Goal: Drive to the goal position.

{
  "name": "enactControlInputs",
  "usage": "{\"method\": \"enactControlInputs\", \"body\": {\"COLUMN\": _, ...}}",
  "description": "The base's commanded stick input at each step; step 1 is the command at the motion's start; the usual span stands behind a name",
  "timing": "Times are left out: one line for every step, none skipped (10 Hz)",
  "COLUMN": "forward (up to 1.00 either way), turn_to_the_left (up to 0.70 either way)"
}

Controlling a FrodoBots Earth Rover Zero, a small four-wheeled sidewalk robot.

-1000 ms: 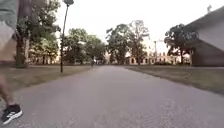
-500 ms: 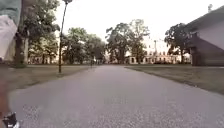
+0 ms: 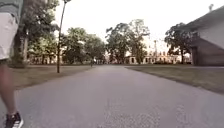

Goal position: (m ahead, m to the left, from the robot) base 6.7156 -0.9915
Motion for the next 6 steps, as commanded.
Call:
{"method": "enactControlInputs", "body": {"forward": 0.45, "turn_to_the_left": 0.0}}
{"method": "enactControlInputs", "body": {"forward": 0.45, "turn_to_the_left": 0.0}}
{"method": "enactControlInputs", "body": {"forward": 0.45, "turn_to_the_left": 0.0}}
{"method": "enactControlInputs", "body": {"forward": 0.45, "turn_to_the_left": 0.0}}
{"method": "enactControlInputs", "body": {"forward": 0.45, "turn_to_the_left": 0.0}}
{"method": "enactControlInputs", "body": {"forward": 0.45, "turn_to_the_left": 0.0}}
